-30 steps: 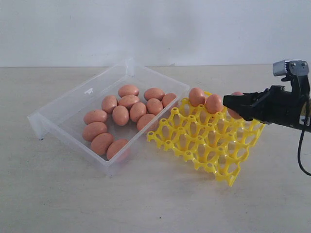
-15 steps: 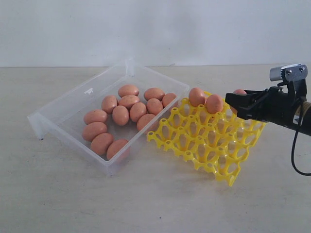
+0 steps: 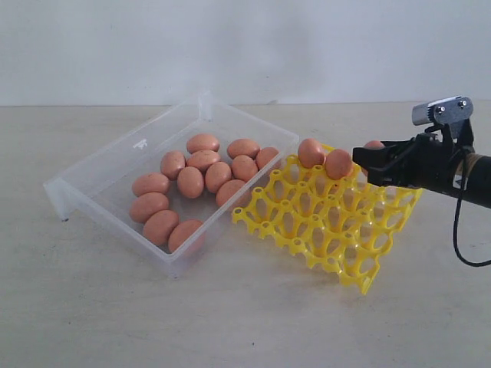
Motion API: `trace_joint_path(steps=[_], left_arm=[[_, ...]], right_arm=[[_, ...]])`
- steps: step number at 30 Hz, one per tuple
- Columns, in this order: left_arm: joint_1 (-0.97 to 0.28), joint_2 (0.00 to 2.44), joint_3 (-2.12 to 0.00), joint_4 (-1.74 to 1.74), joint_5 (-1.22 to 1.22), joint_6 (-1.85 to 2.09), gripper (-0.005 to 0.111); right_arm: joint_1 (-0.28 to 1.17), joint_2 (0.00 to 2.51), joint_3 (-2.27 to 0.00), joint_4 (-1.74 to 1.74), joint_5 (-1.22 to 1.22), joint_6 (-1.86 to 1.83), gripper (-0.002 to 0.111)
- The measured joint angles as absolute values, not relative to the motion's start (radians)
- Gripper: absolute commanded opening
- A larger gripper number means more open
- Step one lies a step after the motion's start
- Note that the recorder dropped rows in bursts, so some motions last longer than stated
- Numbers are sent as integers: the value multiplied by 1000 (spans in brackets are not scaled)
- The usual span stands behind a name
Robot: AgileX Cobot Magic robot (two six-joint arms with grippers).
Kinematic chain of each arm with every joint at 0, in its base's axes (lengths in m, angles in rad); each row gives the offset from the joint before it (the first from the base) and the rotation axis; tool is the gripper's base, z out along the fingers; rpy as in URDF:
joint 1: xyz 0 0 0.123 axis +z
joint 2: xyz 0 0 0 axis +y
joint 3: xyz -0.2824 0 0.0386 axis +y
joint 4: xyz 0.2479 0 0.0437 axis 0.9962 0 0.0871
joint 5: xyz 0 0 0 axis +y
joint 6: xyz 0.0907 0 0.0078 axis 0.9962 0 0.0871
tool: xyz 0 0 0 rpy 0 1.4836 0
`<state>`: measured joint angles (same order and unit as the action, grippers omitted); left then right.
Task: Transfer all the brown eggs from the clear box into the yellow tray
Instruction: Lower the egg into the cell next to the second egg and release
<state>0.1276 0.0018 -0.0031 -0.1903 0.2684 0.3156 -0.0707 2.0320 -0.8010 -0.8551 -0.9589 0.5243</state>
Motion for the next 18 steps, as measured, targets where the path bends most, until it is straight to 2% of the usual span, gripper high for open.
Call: trace_joint_path(steps=[13, 15, 18], left_arm=[[128, 2, -3, -190, 268, 316, -4], [128, 2, -3, -190, 268, 316, -4], [128, 2, -3, -190, 268, 316, -4]], right_arm=[[-51, 2034, -825, -880, -893, 526, 0], [-51, 2034, -825, -880, -892, 526, 1], [-51, 2034, -825, -884, -889, 526, 11]])
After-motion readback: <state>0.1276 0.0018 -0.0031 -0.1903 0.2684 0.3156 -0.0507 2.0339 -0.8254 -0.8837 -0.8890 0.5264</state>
